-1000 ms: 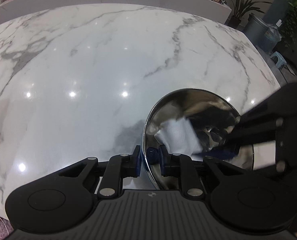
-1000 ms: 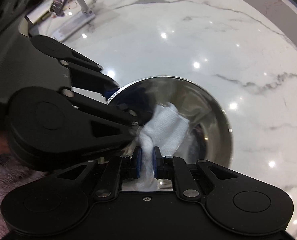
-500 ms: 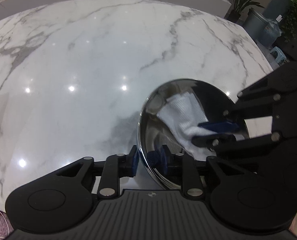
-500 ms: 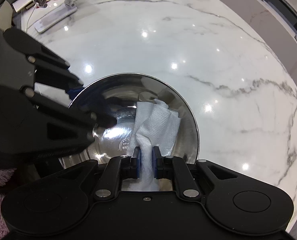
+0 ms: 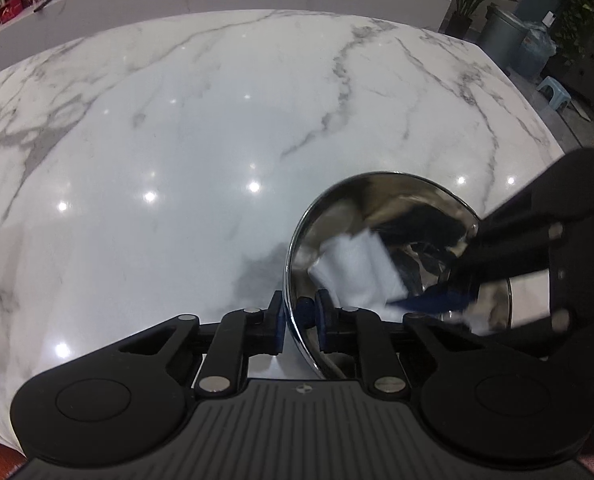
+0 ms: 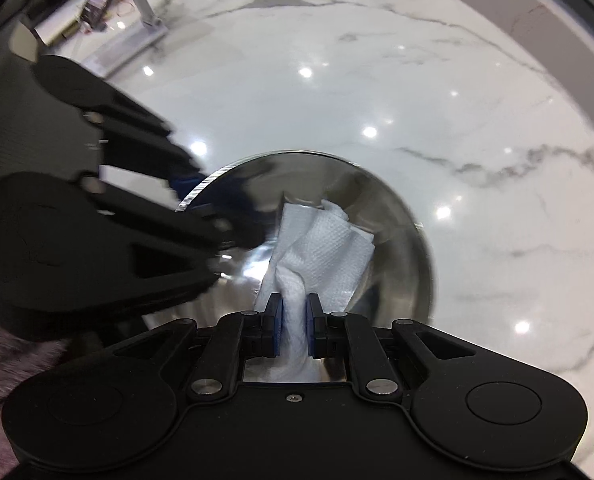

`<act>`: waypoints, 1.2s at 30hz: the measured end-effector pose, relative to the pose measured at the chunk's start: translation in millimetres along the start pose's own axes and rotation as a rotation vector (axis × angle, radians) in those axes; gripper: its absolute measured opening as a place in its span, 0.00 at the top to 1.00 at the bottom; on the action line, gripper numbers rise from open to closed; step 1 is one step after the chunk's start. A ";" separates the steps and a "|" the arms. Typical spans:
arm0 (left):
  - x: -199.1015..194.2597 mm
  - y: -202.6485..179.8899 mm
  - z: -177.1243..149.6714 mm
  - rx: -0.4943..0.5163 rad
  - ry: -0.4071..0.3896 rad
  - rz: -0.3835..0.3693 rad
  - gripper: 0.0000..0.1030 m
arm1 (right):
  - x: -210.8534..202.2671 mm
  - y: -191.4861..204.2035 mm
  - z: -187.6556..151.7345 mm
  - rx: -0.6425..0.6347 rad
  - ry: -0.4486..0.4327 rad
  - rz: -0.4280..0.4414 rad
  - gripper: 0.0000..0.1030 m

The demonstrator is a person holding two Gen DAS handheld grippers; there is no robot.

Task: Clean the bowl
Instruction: 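Wipe the white cloth around the bowl interior while the left gripper holds the rim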

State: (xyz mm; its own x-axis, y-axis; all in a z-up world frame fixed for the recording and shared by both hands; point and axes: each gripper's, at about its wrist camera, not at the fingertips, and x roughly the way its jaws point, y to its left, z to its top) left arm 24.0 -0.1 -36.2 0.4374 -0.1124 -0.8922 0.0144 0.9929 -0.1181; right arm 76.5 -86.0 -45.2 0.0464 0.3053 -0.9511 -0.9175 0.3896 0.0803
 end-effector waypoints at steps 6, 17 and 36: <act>-0.3 -0.4 -0.9 0.014 -0.002 -0.002 0.87 | 0.9 0.9 1.6 -0.033 0.031 -0.007 0.91; 2.5 1.9 -3.2 -0.054 0.047 -0.037 0.81 | -0.2 -3.8 0.6 -0.058 0.039 -0.126 0.91; 1.0 -1.7 8.6 0.039 0.029 0.024 0.87 | -2.5 -4.2 0.9 0.011 0.015 -0.012 0.91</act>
State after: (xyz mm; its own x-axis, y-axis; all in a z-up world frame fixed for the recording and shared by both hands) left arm 32.1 -1.6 -33.2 0.4121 -0.0888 -0.9068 0.0397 0.9960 -0.0795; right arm 80.6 -87.6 -43.0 0.0518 0.2878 -0.9563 -0.9126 0.4026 0.0718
